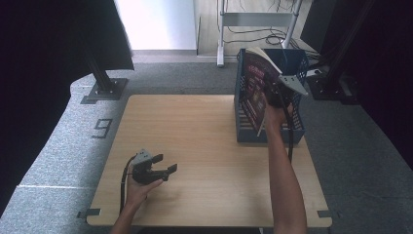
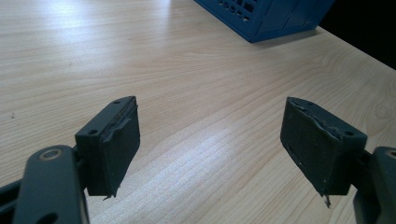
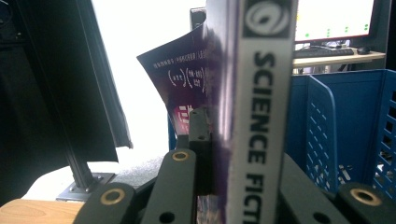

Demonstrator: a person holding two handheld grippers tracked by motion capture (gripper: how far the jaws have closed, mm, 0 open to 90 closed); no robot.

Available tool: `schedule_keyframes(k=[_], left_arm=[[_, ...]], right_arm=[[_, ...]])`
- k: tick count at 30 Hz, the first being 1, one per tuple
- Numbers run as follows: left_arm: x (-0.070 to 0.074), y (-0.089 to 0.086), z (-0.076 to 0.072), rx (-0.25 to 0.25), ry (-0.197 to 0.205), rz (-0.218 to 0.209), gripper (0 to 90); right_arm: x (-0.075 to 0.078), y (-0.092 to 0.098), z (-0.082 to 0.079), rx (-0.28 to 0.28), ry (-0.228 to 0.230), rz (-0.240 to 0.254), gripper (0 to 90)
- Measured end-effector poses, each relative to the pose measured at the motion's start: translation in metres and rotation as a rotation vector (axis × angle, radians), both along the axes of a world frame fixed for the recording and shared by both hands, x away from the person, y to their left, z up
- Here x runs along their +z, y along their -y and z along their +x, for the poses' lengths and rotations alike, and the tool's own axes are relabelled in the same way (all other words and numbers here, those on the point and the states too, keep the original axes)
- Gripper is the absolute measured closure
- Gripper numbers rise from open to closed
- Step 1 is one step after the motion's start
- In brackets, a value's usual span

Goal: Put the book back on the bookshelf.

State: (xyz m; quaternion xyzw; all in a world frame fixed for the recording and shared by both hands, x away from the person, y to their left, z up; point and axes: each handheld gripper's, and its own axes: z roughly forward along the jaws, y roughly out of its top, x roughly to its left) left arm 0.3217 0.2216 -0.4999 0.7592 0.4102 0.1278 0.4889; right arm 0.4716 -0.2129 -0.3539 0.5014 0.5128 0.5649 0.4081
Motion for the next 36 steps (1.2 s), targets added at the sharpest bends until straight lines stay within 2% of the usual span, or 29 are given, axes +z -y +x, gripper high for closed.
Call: schedule_keyframes(k=[21,36], left_arm=[[0.002,-0.005,0.000,0.012,0.005,-0.007,19.9],[0.003,-0.007,0.000,0.020,0.010,-0.012,19.9]], right_arm=[[-0.003,-0.006,0.016,-0.006,0.009,-0.003,81.7],[-0.001,-0.013,0.033,-0.017,0.048,-0.001,81.7]])
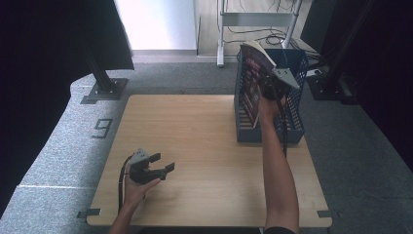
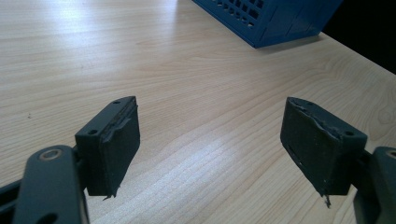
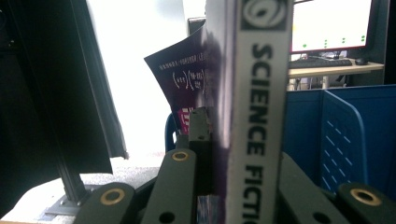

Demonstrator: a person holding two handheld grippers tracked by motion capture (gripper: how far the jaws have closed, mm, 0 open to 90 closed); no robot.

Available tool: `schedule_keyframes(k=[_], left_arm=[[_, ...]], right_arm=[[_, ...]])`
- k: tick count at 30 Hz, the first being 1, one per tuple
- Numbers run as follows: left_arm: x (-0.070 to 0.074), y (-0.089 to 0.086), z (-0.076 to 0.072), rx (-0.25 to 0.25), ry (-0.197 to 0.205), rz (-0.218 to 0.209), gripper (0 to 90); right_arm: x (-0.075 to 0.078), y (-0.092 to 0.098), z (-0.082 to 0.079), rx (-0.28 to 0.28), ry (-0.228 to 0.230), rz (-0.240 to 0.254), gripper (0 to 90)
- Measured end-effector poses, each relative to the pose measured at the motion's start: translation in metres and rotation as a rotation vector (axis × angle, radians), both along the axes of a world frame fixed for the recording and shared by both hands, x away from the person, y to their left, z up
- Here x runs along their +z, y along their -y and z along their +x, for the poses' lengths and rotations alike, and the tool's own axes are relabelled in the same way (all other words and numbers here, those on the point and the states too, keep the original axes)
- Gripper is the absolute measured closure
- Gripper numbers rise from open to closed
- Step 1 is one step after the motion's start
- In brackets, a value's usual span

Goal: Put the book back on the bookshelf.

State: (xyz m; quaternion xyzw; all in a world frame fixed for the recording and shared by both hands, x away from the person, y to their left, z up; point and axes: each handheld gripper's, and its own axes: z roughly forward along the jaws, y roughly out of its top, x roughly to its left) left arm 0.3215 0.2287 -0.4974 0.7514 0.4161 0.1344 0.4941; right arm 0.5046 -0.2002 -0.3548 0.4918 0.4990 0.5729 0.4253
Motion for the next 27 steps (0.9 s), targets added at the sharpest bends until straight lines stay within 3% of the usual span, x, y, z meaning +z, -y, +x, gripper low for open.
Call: schedule_keyframes(k=[27], left_arm=[[0.000,-0.003,0.000,0.006,0.000,-0.001,19.9]], right_arm=[[-0.049,-0.015,0.016,-0.002,-0.045,-0.027,81.5]])
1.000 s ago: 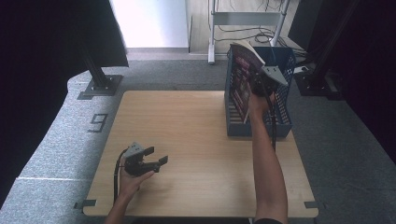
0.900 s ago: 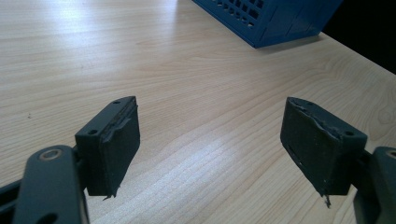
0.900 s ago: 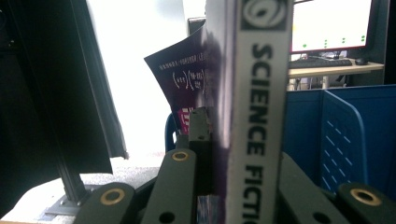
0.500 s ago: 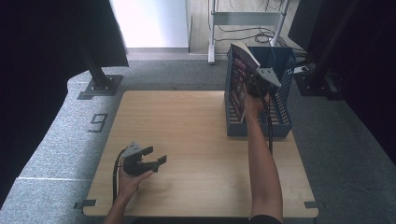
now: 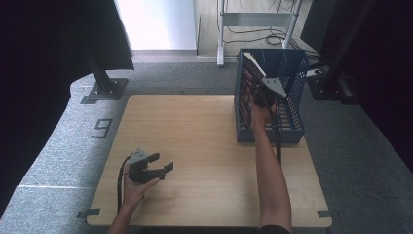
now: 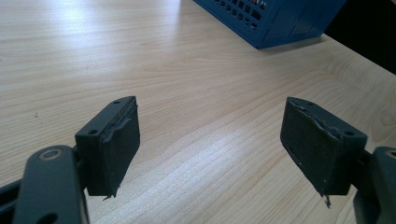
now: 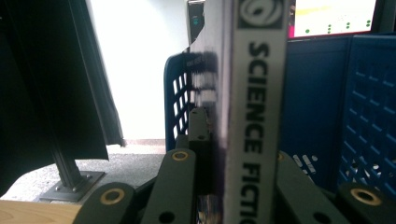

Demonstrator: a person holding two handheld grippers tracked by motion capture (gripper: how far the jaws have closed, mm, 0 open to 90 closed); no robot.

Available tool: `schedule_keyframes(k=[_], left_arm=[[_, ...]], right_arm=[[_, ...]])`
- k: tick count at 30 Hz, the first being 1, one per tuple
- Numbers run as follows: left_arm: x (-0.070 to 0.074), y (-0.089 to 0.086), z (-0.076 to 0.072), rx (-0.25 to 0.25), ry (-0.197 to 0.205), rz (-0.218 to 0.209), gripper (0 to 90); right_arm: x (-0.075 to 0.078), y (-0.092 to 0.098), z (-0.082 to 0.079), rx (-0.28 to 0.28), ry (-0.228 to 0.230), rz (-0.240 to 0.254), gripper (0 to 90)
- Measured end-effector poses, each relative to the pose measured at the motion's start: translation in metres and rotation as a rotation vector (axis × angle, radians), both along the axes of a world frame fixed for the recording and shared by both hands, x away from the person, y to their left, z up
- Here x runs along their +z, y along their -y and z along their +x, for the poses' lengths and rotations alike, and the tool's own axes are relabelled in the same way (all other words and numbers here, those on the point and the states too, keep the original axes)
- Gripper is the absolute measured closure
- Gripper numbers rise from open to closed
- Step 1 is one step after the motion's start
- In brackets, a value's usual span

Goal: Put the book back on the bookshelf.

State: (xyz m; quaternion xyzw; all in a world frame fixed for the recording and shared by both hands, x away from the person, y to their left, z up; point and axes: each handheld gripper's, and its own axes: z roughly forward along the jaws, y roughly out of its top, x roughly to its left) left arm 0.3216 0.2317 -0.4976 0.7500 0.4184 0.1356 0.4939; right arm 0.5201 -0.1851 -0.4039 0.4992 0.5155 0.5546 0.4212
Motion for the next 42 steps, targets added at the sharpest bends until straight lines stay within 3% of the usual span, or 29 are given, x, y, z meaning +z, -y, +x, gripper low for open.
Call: schedule_keyframes(k=[12,16,23,28,35,42], left_arm=[[0.000,0.003,-0.001,-0.007,0.000,0.002,19.9],[0.001,0.006,-0.002,-0.014,0.002,0.007,19.9],[0.002,0.009,-0.004,-0.023,0.009,0.012,19.9],[0.003,0.010,-0.005,-0.028,0.011,0.013,19.9],[0.003,0.010,-0.005,-0.026,0.012,0.012,19.9],[0.003,0.010,-0.005,-0.026,0.013,0.011,19.9]], right_arm=[[-0.012,-0.004,-0.015,0.017,-0.018,-0.018,80.7],[-0.012,-0.003,-0.027,0.032,-0.064,-0.037,79.8],[-0.015,0.003,-0.037,0.062,-0.078,-0.020,78.7],[-0.017,0.004,-0.038,0.094,-0.117,-0.038,76.9],[-0.023,0.004,-0.034,0.087,-0.173,-0.050,77.3],[-0.022,0.003,-0.034,0.052,-0.175,-0.084,81.4]])
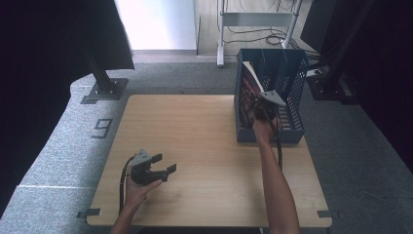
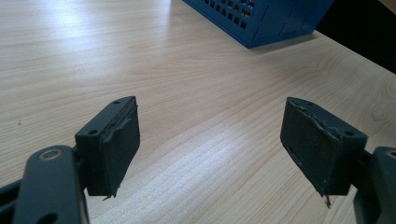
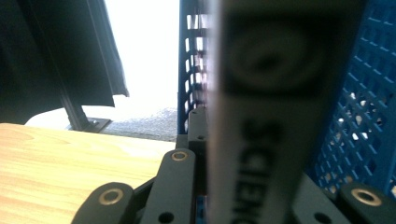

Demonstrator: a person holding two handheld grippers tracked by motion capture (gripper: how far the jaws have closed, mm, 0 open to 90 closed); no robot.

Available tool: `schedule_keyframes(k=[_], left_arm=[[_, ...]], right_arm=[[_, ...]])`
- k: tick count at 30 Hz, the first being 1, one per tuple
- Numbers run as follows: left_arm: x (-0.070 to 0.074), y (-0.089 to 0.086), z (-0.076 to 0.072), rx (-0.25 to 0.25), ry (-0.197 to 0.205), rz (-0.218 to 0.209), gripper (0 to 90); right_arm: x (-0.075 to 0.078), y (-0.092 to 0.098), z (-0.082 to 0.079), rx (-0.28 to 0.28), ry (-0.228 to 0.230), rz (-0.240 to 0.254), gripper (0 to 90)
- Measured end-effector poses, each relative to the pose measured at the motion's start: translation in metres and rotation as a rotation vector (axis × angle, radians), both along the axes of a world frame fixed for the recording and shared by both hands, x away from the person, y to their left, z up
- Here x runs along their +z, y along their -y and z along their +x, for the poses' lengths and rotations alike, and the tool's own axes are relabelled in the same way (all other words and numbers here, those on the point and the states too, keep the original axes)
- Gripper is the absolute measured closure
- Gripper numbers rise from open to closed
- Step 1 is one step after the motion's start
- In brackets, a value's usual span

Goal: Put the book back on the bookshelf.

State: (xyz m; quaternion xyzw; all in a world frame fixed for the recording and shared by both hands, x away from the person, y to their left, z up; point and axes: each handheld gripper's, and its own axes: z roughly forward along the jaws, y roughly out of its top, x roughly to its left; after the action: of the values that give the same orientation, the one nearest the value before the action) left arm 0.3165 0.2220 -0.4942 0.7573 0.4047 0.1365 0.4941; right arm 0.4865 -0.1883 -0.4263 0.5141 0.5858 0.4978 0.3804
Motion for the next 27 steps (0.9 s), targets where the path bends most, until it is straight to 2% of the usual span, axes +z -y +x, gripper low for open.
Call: schedule_keyframes(k=[10,15,19,24,27], left_arm=[[-0.001,-0.002,0.001,0.008,-0.001,0.002,19.9],[0.000,-0.005,0.001,0.015,-0.001,-0.001,19.9],[0.000,-0.007,0.002,0.020,0.001,-0.005,19.9],[0.000,-0.009,0.002,0.027,-0.001,-0.010,19.9],[0.000,-0.011,0.003,0.030,0.000,-0.012,19.9]], right_arm=[[-0.001,0.005,0.009,-0.086,0.027,0.039,81.7],[0.002,0.005,0.018,-0.113,0.043,0.022,81.8],[0.002,0.005,0.025,-0.138,0.045,0.032,81.8],[0.005,0.002,0.032,-0.162,0.075,0.032,81.8],[0.004,-0.001,0.039,-0.175,0.070,0.034,81.8]])
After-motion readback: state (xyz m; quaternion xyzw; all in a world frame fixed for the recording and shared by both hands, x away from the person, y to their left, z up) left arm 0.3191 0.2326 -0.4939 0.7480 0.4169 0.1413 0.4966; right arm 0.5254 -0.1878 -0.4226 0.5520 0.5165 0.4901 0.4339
